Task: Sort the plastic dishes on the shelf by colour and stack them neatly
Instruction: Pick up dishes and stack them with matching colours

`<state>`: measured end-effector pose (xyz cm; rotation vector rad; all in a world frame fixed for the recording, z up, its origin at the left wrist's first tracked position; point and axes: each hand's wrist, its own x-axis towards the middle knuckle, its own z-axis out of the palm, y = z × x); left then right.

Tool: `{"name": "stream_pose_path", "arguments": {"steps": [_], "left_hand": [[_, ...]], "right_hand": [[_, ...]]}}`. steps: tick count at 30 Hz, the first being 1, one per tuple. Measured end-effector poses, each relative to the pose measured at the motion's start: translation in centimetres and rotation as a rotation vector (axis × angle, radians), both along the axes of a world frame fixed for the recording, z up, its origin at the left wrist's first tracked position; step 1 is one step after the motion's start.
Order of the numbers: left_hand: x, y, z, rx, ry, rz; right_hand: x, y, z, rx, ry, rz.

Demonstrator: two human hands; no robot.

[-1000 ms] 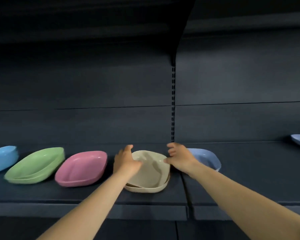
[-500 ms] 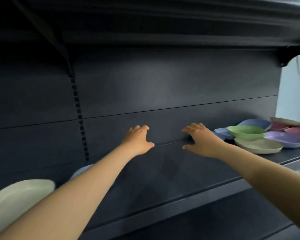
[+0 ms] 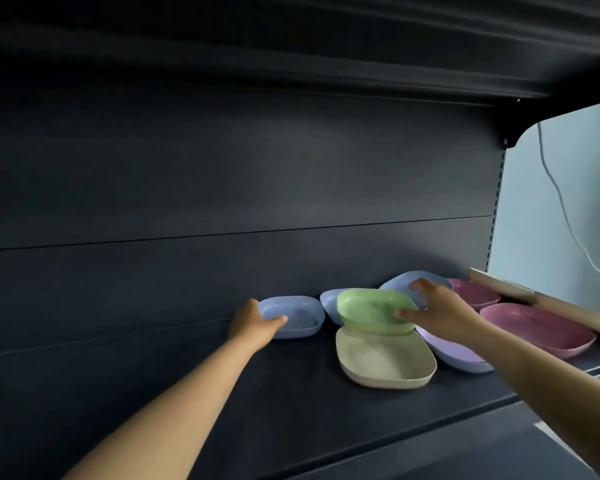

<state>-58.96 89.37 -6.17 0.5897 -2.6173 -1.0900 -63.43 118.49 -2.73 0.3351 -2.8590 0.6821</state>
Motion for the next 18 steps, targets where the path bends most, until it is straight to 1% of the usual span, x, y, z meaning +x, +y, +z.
{"name": "stream_pose_path", "arguments": {"steps": [2,3,8,10,12,14,16,18], "left_hand": [[-1.8,0.5,-0.9,0.12,-0.019,0.091],[-2.6,0.6,-1.3,0.147,-0.041,0.121],[-5.8,0.4,-1.9,0.089,-0.175,0.231],[-6.3,0.4,-1.6,0.094,-0.223,0.248],[-6.4,0.3,-1.5,0.152,-0.19,0.256],[-6.2,0.2,-1.7,0.22,-0.109,0.275],[-5.8,0.0,-2.1,0.301,-0.017,0.295],[-5.1,-0.3,-2.4,0.389,0.062,0.31]], "right_hand": [[-2.6,0.8,-0.8,-0.046,-0.082,-0.025],[-3.7,0.9,-1.2,-0.06,-0.119,-0.028],[-8.2,0.7,-2.6,-0.176,-0.284,0.018],[-9.5,0.7,-2.9,-0.184,-0.346,0.023],[-10.4,0.5,-3.0,-0.211,-0.371,0.038],[-11.1,0.3,-3.2,-0.25,-0.38,0.044],[-11.5,0.1,-2.9,-0.323,-0.423,0.04],[-12.2,-0.1,-3.0,-0.451,-0.478,0.037]]}}
